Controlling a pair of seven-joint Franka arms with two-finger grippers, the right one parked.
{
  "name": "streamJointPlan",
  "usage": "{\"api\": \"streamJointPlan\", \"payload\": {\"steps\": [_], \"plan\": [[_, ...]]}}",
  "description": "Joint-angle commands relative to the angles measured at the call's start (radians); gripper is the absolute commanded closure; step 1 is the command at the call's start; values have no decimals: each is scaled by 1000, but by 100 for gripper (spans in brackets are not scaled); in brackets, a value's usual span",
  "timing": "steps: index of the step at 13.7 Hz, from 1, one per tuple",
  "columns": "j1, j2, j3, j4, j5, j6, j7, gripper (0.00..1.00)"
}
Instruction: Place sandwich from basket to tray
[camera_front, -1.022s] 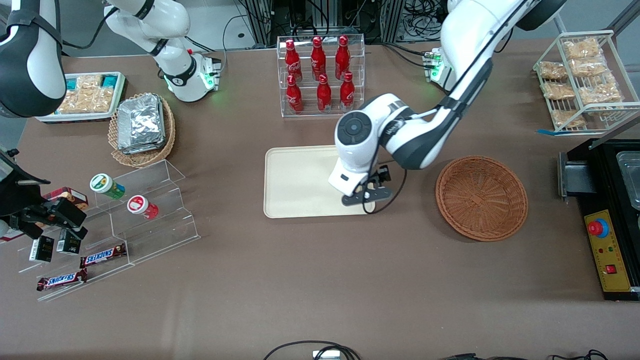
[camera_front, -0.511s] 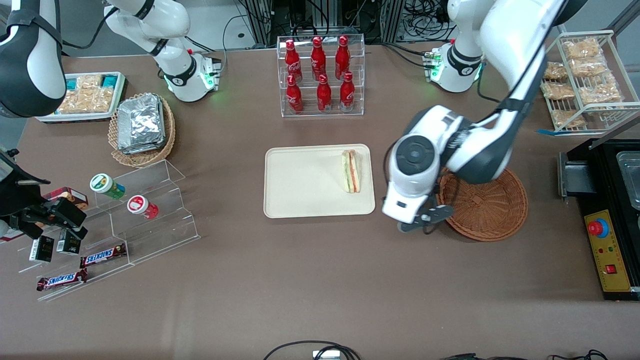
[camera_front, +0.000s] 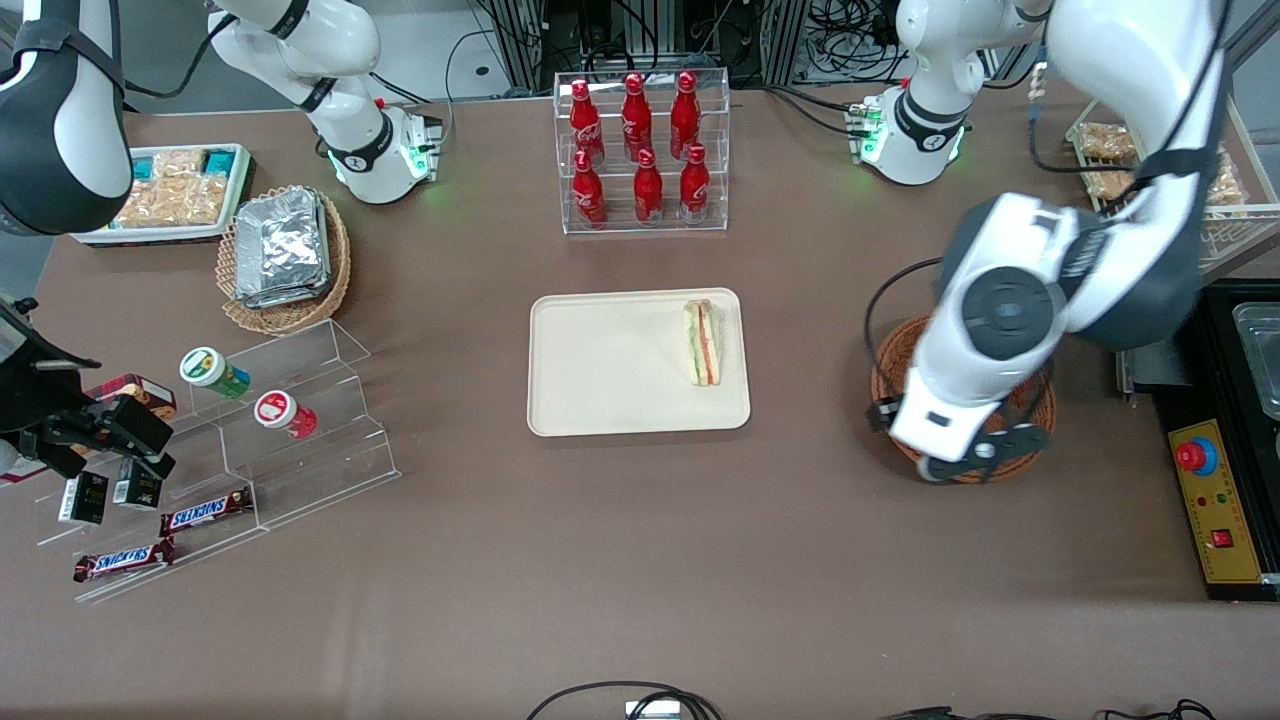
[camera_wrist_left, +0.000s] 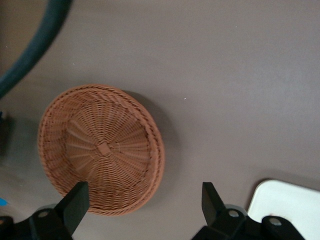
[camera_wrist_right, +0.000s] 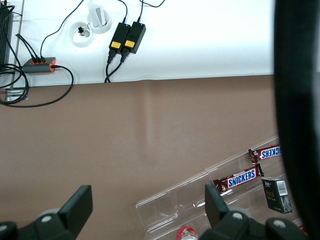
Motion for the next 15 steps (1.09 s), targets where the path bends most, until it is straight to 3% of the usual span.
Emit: {"api": "streamJointPlan", "payload": {"steps": [1,3,5,7,9,15], "plan": [[14,-129,95,-38,-113,-49,186,1],[-15,-244,230,-116,-202,-50,362,1],[-83,-322,370,-146,-245,-97,496,1],[-114,-373,451,-146,-268,-151,600,1],[-114,-413,477,-138,-285,-200,720,1],[-129,-435,470,-127,-285,-222,764,1]]}}
